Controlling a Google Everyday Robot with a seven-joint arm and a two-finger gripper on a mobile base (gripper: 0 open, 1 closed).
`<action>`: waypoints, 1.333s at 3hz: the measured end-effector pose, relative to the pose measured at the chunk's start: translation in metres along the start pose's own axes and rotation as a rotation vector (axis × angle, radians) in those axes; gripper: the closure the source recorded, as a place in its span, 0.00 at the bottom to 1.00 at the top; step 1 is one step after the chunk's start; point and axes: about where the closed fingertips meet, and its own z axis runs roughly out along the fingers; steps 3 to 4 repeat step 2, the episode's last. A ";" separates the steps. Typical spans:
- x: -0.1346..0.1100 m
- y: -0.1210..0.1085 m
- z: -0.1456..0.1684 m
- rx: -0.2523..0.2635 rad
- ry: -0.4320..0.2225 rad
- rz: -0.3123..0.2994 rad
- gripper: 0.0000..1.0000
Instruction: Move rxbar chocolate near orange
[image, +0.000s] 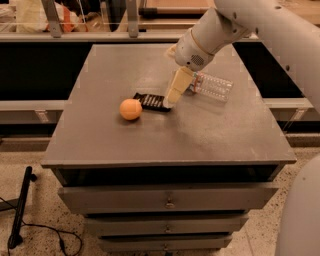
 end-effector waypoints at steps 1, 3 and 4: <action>0.001 -0.004 -0.010 0.003 -0.053 -0.013 0.00; 0.001 -0.004 -0.010 0.003 -0.053 -0.013 0.00; 0.001 -0.004 -0.010 0.003 -0.053 -0.013 0.00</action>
Offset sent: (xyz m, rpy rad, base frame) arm 0.0018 -0.0062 0.0058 0.0392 -0.0103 0.0133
